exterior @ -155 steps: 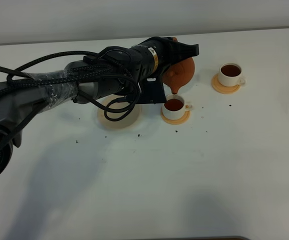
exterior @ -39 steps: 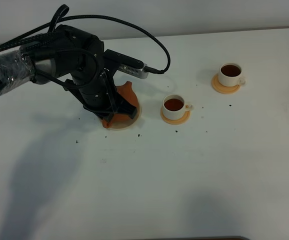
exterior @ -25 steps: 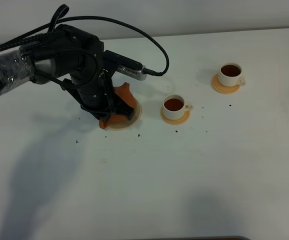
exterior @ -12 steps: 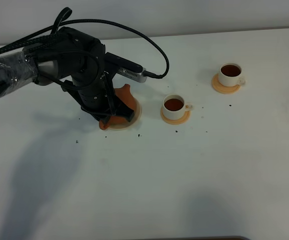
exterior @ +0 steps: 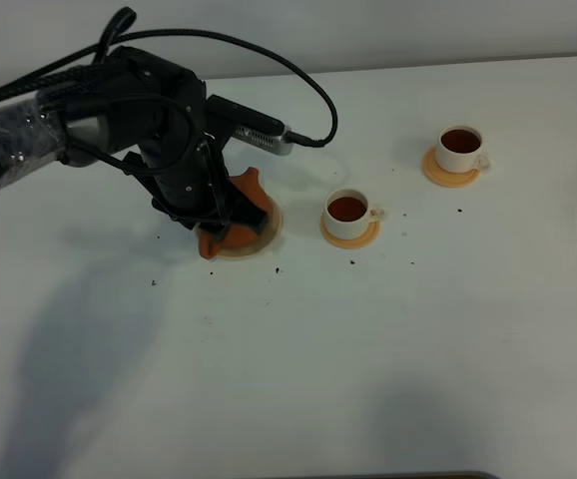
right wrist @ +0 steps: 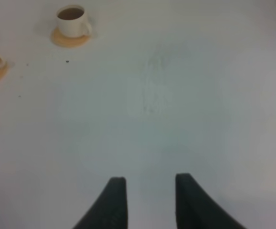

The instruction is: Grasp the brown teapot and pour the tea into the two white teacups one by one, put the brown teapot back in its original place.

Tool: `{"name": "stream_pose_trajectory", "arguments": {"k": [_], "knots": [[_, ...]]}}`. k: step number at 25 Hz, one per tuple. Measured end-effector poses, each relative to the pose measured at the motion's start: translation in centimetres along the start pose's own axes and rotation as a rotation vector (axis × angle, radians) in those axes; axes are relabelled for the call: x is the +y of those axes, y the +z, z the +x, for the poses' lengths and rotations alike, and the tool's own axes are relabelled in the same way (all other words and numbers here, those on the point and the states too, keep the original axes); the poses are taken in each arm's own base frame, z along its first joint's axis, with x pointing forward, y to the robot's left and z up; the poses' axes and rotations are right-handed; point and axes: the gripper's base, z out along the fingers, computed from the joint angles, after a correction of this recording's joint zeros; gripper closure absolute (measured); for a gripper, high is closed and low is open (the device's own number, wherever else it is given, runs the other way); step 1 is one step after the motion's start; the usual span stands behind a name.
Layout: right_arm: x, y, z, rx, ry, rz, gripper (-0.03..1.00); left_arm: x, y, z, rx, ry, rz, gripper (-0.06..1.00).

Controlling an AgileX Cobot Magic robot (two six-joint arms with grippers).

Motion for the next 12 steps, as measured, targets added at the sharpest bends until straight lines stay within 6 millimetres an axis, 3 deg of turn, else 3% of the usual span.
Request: {"name": "stream_pose_trajectory", "arguments": {"k": [12], "knots": [[0.0,0.0,0.0,0.000,0.000,0.000,0.73,0.7,-7.4,4.2,0.181,-0.079,-0.031,0.52]]}}
